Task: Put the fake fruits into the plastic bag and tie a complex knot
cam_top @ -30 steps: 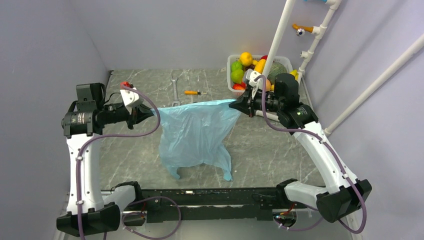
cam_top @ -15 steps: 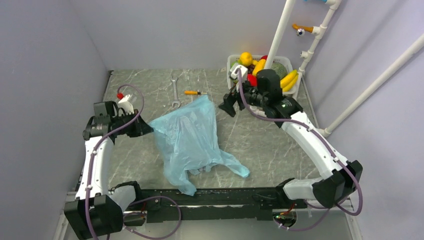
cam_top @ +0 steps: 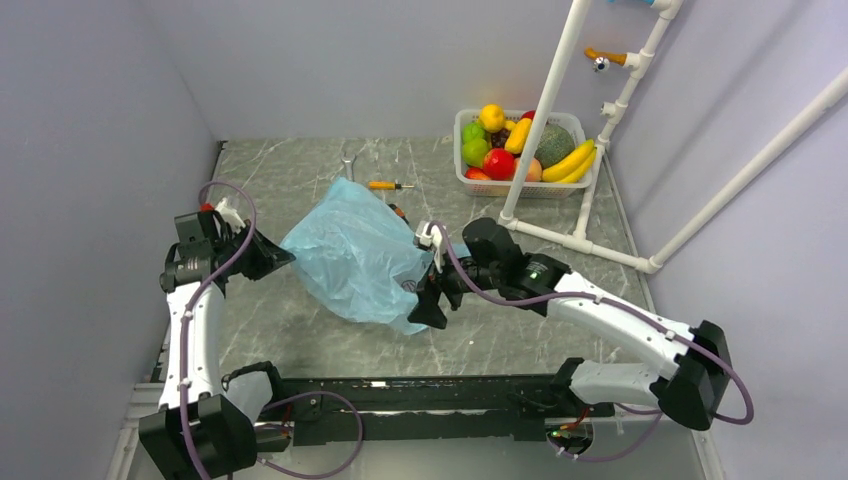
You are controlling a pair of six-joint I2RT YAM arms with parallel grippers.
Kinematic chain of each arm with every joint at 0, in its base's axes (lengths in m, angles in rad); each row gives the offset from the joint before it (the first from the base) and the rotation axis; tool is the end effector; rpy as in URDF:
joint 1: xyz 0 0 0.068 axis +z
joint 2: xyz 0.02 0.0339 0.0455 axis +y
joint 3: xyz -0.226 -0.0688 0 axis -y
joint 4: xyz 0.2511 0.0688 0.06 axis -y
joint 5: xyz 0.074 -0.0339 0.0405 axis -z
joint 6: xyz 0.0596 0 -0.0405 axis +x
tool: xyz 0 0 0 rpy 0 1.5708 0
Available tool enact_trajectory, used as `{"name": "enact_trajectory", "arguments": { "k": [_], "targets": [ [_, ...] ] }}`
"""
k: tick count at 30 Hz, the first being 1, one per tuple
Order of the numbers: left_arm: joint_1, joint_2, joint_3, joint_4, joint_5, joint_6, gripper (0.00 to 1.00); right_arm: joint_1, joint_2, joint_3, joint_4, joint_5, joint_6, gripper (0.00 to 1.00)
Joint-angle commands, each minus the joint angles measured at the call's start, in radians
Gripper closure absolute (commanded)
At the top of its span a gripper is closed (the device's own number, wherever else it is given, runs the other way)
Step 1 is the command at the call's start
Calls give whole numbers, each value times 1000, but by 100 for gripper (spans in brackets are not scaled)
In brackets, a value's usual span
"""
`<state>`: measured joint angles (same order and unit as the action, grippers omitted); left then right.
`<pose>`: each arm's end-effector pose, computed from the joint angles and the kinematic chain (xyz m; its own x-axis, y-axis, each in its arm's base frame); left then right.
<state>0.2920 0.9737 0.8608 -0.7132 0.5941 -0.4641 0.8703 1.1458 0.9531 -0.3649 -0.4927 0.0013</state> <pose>0.2326 0.0351 0.2410 -0.6855 -0.5934 -0.4218 -0.2036 0.7125 -0.6714 0.1667 0.2415 0.2633 -0.3423 -0.4042 -0.8482 -0.9319 0.2616 0.2514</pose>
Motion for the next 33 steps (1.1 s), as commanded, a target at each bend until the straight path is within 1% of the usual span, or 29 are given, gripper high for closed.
{"name": "enact_trajectory", "arguments": {
  "k": [1, 3, 6, 9, 12, 15, 18, 20, 22, 25, 28, 30, 31, 32, 33],
  "targets": [
    [10, -30, -31, 39, 48, -84, 100, 24, 48, -51, 206, -17, 67, 0],
    [10, -32, -37, 48, 64, -86, 100, 27, 91, -70, 279, 25, 72, 0],
    [12, -39, -40, 49, 75, -86, 100, 26, 152, -69, 342, 59, 60, 0],
    [12, -38, -53, 56, 93, -105, 100, 47, 183, -76, 428, 185, 41, 0],
    [14, -34, -71, 78, 123, -125, 100, 96, 213, -99, 515, 358, -85, 1],
    [16, -28, -78, 86, 136, -130, 100, 138, 246, -124, 578, 500, -223, 2],
    [23, -20, -79, 85, 145, -130, 100, 166, 245, -172, 655, 605, -348, 3],
    [29, -15, -79, 85, 153, -131, 100, 179, 223, -225, 701, 622, -427, 3],
    [31, -8, -75, 85, 164, -126, 100, 182, 198, -270, 734, 608, -498, 4],
    [32, -4, -72, 88, 180, -120, 100, 184, 204, -324, 817, 596, -599, 9],
    [32, -7, -85, 96, 188, -125, 100, 184, 244, -319, 859, 605, -644, 18],
    [31, -14, -96, 102, 189, -131, 100, 183, 259, -302, 856, 594, -647, 28],
    [32, -17, -102, 103, 194, -133, 100, 183, 264, -293, 851, 585, -650, 40],
    [31, -19, -104, 104, 199, -135, 100, 184, 269, -288, 841, 577, -656, 55],
    [31, -20, -102, 100, 197, -130, 100, 185, 272, -280, 824, 574, -663, 72]
  ]
}}
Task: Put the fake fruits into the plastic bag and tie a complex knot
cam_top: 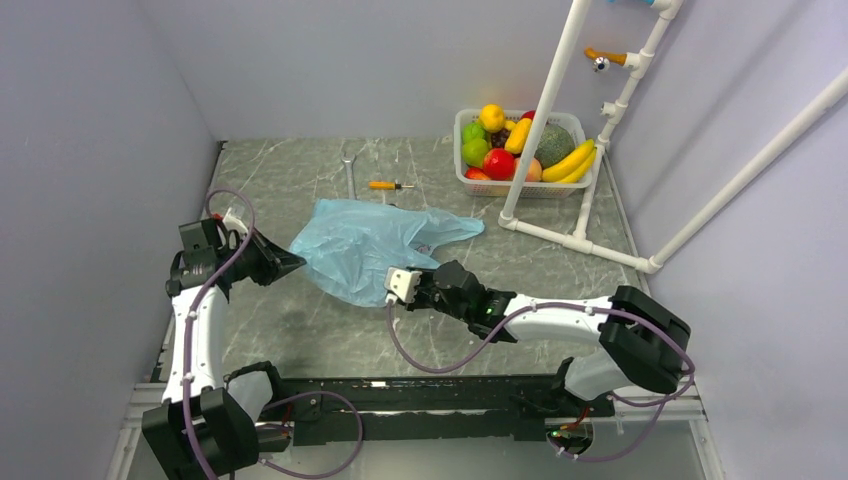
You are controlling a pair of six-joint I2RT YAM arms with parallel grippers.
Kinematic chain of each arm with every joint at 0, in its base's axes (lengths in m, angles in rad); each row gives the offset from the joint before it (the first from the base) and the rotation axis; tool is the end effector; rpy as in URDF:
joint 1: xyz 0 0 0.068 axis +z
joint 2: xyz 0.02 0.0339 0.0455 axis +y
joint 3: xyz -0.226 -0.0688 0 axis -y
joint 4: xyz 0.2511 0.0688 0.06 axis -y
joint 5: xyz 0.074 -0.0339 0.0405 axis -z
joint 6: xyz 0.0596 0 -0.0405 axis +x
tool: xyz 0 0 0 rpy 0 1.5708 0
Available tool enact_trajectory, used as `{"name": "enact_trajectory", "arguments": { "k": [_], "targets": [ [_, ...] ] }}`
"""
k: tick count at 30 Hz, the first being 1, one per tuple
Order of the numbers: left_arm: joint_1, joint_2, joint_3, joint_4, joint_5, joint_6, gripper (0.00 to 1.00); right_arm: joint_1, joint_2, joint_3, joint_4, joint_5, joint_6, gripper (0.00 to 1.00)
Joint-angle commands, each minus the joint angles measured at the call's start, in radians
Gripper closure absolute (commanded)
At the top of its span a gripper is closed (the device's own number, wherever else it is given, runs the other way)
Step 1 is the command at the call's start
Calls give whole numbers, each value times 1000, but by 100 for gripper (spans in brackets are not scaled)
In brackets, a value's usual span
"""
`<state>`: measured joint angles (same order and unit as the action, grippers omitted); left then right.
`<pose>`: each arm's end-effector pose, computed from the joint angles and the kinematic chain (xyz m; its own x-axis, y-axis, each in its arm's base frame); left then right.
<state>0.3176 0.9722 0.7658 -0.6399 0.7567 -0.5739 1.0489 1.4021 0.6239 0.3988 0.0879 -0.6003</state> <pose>0.2298 0.0325 0.2196 -0.7088 -0.6485 -0.2775 -0.2139 0.5724 -0.7915 0.1675 0.2808 0.1534 0.3125 -0.5854 -0.7481 -0.7833 0.2867 -0.5515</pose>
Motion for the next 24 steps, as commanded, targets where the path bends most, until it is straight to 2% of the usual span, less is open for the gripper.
{"name": "enact_trajectory", "arguments": {
  "k": [1, 2, 6, 9, 12, 15, 20, 24],
  "targets": [
    [6, -16, 1, 17, 26, -10, 100, 5, 11, 56, 41, -7, -64, 91],
    [10, -9, 18, -1, 15, 13, 100, 4, 0, 59, 13, -2, -62, 100],
    [83, 83, 139, -124, -50, 186, 100, -39, -159, 37, -194, -57, -54, 100],
    [126, 180, 265, -246, -53, 404, 100, -80, -328, 7, -358, -159, -72, 100],
    [127, 227, 339, -320, -66, 631, 100, -102, -423, -6, -497, -248, -90, 100],
    [122, 238, 342, -358, -61, 775, 100, -100, -446, 0, -588, -404, -75, 100],
    [85, 205, 281, -393, -124, 982, 100, -11, -345, 122, -805, -644, -74, 100],
    [78, 195, 228, -432, -228, 1195, 100, 2, -306, 229, -955, -707, -70, 49]
  ]
}}
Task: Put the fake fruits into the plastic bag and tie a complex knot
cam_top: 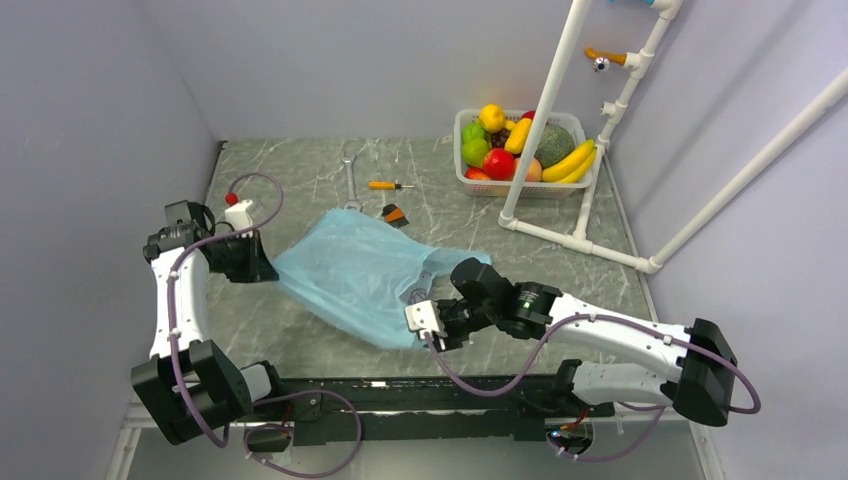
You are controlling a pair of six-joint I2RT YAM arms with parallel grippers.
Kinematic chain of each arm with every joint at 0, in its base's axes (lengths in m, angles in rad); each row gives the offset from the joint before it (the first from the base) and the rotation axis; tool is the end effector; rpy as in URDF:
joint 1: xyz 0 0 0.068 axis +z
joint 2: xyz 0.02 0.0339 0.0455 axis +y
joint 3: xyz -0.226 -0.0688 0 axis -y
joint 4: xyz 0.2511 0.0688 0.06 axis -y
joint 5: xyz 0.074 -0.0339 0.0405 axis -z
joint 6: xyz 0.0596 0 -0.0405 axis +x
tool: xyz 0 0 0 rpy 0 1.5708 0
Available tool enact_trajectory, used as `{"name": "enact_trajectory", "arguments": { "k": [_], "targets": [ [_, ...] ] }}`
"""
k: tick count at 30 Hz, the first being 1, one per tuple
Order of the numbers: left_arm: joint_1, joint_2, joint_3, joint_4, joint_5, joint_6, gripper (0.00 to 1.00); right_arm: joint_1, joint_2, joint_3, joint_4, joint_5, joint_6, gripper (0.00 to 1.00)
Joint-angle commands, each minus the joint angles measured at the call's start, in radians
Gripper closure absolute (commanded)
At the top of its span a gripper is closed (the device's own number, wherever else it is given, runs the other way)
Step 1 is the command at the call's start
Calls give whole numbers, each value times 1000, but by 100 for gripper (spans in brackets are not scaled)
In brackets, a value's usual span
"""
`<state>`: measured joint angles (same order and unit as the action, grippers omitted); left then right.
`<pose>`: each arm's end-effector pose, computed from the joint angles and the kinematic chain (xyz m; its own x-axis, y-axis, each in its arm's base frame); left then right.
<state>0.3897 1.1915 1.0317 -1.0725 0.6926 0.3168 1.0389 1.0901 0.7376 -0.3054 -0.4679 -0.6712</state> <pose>0.2305 0.0535 0.2297 -0.8591 -0.0937 -0.5032 0.1804 0.8646 -0.4689 0.1150 0.2485 0.2057 0.3481 -0.5029 -0.7911 -0.9370 -0.2141 -0.2762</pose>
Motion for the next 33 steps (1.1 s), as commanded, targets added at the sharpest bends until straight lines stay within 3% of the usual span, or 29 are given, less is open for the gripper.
{"name": "enact_trajectory", "arguments": {
  "k": [1, 3, 5, 7, 10, 11, 12, 14, 22, 24, 33],
  "targets": [
    [7, -22, -50, -6, -189, 348, 100, 11, -2, 141, -260, -140, 32, 39],
    [9, -8, -68, -6, -232, 414, 99, 1, -23, 186, -258, -100, 142, 25],
    [22, 4, -61, -1, -231, 457, 89, -27, -41, 228, -260, -76, 214, 17],
    [56, 11, -17, -30, -144, 525, 66, -88, -41, 256, -251, -53, 282, 15],
    [67, 17, 89, -99, 40, 600, 24, -238, -2, 266, -228, -23, 339, 14],
    [65, 24, 126, -107, 92, 596, 6, -274, 22, 265, -222, -1, 336, 14],
    [58, 34, 165, -98, 134, 563, 1, -301, 44, 264, -220, 21, 325, 14],
    [18, 73, 236, -61, 168, 482, 0, -319, 84, 246, -176, 87, 304, 14],
    [-230, 302, 341, 370, -45, 13, 1, -332, 237, 194, -55, 193, 194, 14],
    [-271, 399, 379, 431, -115, -34, 1, -338, 255, 173, -37, 194, 166, 15],
    [-341, 830, 643, 359, -183, -102, 1, -340, 299, 79, 25, 218, 112, 26]
  ]
}}
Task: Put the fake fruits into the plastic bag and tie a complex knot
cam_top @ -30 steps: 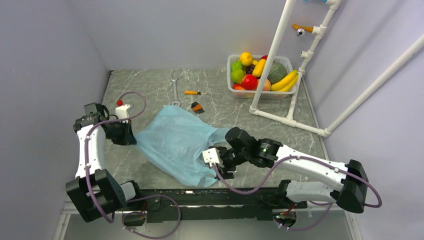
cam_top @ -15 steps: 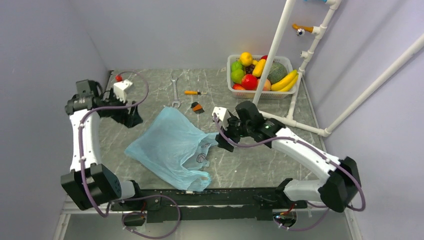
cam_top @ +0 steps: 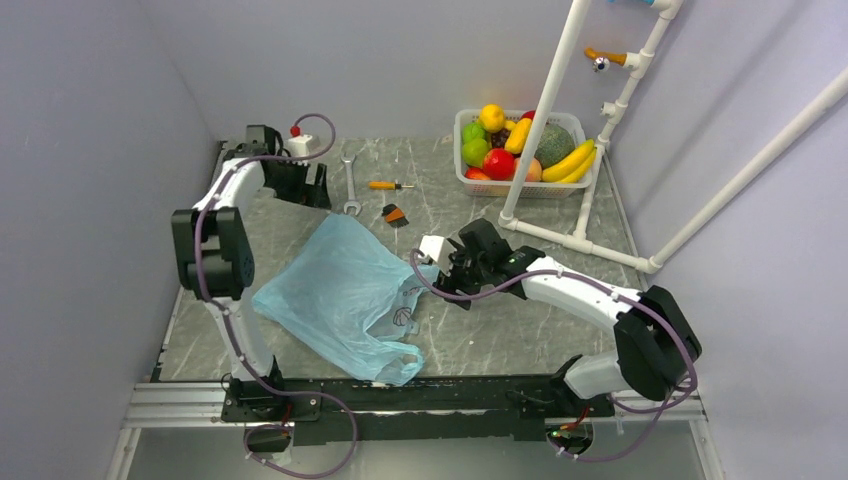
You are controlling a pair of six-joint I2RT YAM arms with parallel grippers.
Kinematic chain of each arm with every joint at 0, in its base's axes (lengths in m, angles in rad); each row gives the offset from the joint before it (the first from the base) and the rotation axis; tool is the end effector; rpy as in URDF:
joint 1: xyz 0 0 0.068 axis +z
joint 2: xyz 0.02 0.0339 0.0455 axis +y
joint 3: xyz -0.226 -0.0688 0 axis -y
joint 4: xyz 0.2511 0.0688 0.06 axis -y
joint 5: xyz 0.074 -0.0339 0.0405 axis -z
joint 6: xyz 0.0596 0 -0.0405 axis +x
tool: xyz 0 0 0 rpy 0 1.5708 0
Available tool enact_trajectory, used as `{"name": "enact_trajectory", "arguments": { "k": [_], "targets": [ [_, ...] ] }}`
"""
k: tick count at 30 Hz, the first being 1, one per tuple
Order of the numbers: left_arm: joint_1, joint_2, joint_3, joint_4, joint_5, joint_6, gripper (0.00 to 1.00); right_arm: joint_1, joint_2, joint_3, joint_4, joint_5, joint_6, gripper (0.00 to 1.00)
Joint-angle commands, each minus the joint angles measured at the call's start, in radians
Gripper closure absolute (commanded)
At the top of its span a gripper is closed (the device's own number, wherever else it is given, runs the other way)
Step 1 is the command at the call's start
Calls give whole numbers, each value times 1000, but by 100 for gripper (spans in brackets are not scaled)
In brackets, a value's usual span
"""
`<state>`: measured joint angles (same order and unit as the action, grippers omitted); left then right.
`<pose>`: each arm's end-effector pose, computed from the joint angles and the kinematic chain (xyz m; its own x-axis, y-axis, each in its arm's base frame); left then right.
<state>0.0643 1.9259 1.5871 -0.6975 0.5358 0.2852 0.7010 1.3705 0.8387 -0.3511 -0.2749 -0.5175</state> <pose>0.4202 -0.0034 0.1908 -0.7666 0.1931 -0.6124 0.4376 0.8550 -0.2783 0.2229 0.2093 0.1579 -0.1408 -0.7419 -0.6555 -0.9460 0.2961 -0.1318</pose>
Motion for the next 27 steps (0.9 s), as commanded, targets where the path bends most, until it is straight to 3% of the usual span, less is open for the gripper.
{"name": "enact_trajectory", "arguments": {
  "k": [1, 7, 10, 12, 14, 16, 17, 23, 27],
  "targets": [
    [-17, 119, 96, -17, -14, -76, 1, -4, 25, -28, 77, 29, -45, 29],
    [-27, 212, 91, -33, 86, -130, 1, -9, 59, -58, 135, 51, -52, 44],
    [-26, 222, 60, -11, 161, -143, 10, -16, 73, -61, 168, 66, -42, 53],
    [-27, 227, 46, -1, 211, -155, 28, -25, 87, -52, 184, 76, -27, 62],
    [-23, 227, 44, -6, 251, -162, 58, -38, 95, -38, 180, 78, -16, 76],
    [-8, 212, 40, -6, 263, -164, 85, -59, 91, -25, 160, 83, -10, 100],
    [8, 198, 34, -3, 253, -166, 98, -70, 80, -21, 142, 83, -10, 100],
    [160, 93, -19, 101, 101, -176, 100, -156, -98, -85, 37, 28, -45, 100],
    [181, 91, 9, 97, 80, -156, 100, -144, -116, -71, 57, -62, -16, 100]
  ]
}}
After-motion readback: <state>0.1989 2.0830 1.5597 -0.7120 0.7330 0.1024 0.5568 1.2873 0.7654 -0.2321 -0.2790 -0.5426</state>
